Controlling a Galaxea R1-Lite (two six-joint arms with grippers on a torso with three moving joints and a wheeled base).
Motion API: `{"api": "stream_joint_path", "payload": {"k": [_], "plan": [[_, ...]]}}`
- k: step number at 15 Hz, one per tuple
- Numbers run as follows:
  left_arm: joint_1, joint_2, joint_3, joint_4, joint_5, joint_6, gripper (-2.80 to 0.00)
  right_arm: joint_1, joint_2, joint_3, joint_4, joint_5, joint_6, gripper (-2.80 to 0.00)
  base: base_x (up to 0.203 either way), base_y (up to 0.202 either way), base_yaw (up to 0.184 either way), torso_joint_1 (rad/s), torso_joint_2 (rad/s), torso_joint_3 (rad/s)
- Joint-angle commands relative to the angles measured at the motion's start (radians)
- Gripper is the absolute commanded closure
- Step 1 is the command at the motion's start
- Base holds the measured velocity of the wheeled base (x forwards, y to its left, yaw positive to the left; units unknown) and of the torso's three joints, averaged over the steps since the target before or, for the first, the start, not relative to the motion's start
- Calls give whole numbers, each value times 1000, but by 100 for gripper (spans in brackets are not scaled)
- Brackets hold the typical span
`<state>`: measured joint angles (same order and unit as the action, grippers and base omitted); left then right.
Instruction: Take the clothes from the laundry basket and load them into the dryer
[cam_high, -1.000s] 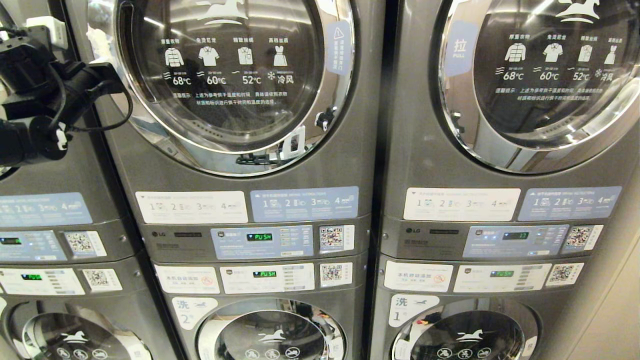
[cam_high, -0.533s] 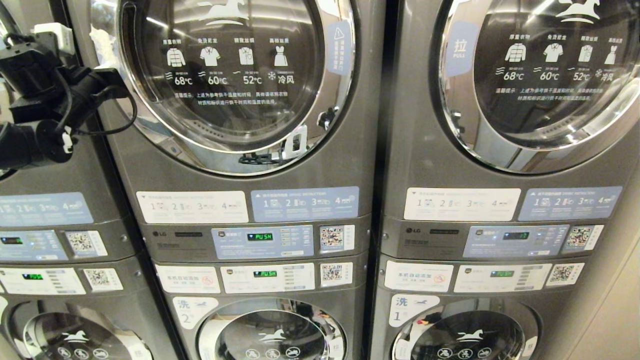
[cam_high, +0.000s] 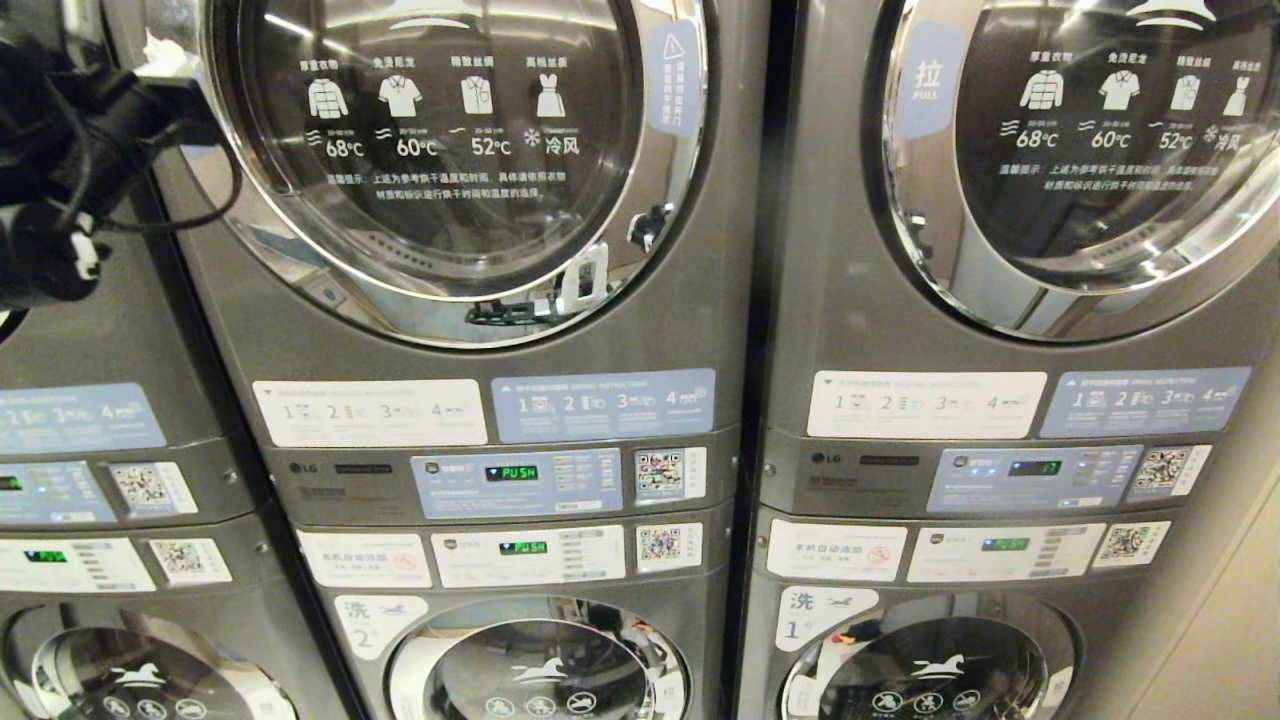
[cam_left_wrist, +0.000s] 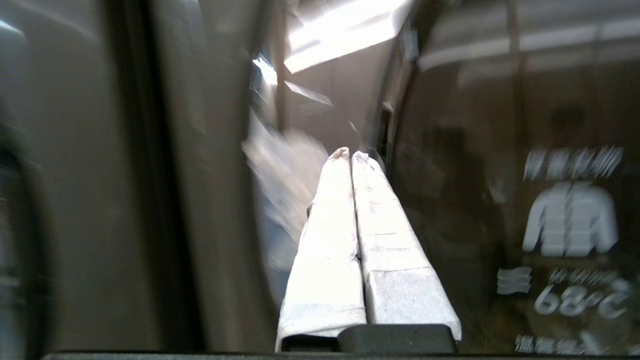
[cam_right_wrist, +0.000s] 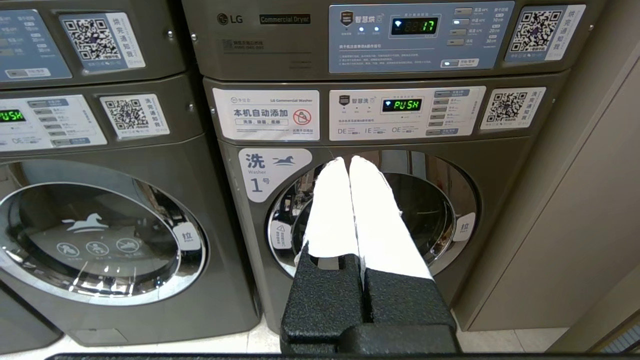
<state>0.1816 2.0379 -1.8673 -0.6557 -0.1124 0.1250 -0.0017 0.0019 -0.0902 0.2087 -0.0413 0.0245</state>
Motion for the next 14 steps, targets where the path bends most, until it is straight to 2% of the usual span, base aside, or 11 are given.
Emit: {"api": "stream_joint_path", "payload": {"k": [1, 4, 9, 11, 14], "plan": [[14, -216, 78, -9, 3, 7, 0, 0, 0, 0, 1, 0, 0, 0, 0, 0, 0, 0, 0, 0], [17, -497, 321, 15, 0, 14, 0, 0, 0, 0, 1, 0, 0, 0, 0, 0, 0, -13, 16, 13], [16, -995, 850, 122, -7, 17, 0, 0, 0, 0, 1, 0, 2, 0, 0, 0, 0, 0, 0, 0], [16, -1231, 1086, 242, -8, 11, 0, 0, 0, 0, 1, 0, 1, 0, 0, 0, 0, 0, 0, 0], [16, -1562, 1398, 487, -7, -5, 0, 0, 0, 0, 1, 0, 0, 0, 0, 0, 0, 0, 0, 0]]}}
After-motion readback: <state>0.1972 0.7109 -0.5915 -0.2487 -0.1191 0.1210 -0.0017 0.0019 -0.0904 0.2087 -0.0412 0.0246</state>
